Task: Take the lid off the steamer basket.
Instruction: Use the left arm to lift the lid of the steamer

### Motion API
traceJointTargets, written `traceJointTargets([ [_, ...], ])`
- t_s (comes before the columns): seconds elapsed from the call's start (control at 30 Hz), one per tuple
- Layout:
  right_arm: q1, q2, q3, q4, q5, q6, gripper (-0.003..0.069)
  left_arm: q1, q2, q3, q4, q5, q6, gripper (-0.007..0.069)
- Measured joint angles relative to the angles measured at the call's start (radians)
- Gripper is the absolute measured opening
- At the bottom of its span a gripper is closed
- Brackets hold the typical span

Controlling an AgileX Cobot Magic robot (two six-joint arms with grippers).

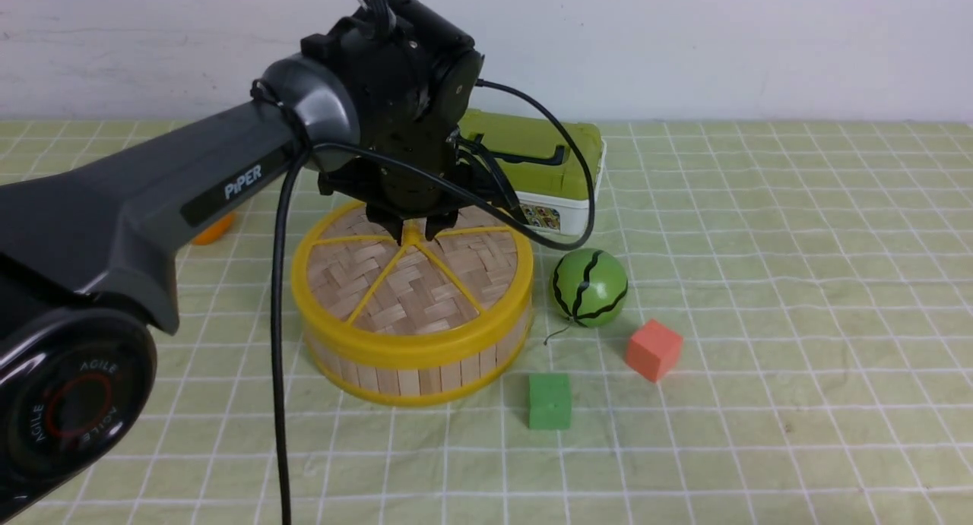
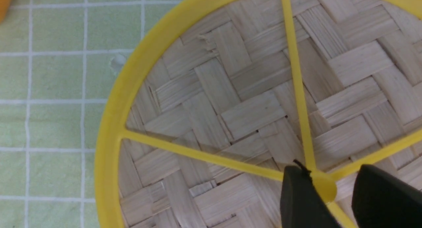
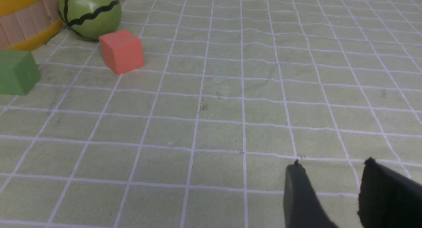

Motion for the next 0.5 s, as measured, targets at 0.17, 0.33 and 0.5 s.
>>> traceJointTargets([
  [0.17,0.0,0.0,0.0,0.0,0.0,0.0,0.0241,0.0,0.0,0.0,0.0,-0.002,0.0,0.0158],
  [0.33,0.0,0.0,0.0,0.0,0.0,0.0,0.0241,0.0,0.0,0.0,0.004,0.003,-0.004,0.0083],
  [0.5,0.0,0.0,0.0,0.0,0.0,0.0,0.0241,0.0,0.0,-0.005,0.002,0.014,-0.004,0.0007],
])
